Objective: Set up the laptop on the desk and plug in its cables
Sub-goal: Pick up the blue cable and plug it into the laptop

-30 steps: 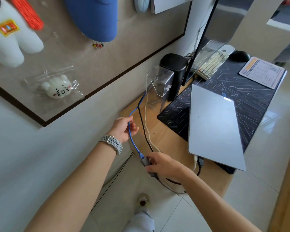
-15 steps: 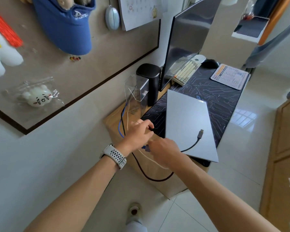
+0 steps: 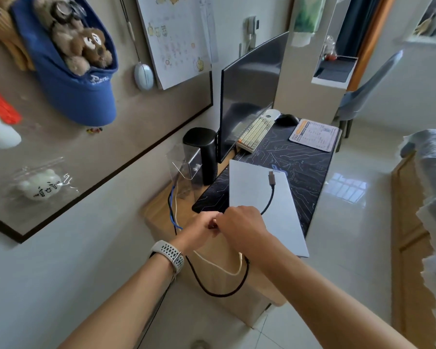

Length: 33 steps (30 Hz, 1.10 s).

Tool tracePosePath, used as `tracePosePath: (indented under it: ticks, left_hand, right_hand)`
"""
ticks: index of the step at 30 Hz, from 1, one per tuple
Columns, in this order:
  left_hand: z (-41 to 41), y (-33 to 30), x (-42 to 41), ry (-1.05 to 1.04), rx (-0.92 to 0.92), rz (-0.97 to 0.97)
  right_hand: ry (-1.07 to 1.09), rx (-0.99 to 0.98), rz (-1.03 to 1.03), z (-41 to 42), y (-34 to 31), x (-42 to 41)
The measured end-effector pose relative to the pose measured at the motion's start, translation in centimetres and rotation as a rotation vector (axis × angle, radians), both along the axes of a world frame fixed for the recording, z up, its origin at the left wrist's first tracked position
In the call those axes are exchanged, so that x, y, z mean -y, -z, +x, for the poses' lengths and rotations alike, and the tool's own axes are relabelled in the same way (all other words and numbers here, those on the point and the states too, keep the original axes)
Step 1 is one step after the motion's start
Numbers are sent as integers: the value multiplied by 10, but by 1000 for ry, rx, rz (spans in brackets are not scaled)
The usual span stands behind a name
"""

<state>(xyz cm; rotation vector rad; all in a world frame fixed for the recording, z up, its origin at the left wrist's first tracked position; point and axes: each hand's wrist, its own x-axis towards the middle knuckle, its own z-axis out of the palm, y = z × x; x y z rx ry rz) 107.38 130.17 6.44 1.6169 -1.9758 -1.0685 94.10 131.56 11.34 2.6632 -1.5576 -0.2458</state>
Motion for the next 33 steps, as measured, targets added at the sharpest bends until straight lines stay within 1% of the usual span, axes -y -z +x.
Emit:
tracePosePath:
  ticks: [2,4,8,10,11,13,15,18,21,23,28,31,33]
  left_hand:
    - [-3,1,2,-4,33,-34]
    - [-3,7,7,-12,43,-39]
    - [-3,9,10,-57,15,-46]
    - [-5,9,12,-68,7,-65]
    - [-6,9,14,-67,7,-73]
    - [-8,10,17,-64,7,-86]
    - [-10,12,20,-49,2,-104]
    - [-13,13,23,-34,-16,-139]
    - [-12,17,27,-49,-50,-170]
    - [-12,18,28,-51,-56,-185]
    - [-9,4,40,0,-108,-181]
    - [-9,-23,44,59,-221,-197]
    - [-14,-54,45,113,-338,-227]
  right_hand:
    - [-13,135,-83,-7,-17,-3]
    - [-4,319,-239,-18,-34,-5]
    - [148,753,-588,-52,-57,-2]
    - [275,921,-649,-69,-61,4]
    - [350,975,-613,-77,-62,9]
    - [456,1047,-440,-87,-60,16]
    - [505,1105,-289,-93,-55,20]
    - [556,1179,-187,-94,-45,25]
    - [562,1246,-142,-90,-40,29]
    - [510,1311,-142,-86,-40,28]
    - [141,1439,-285,-76,-48,18]
    - [39,1392,-372,-68,-57,15]
    - [-3,1333,-416,-63,-61,18]
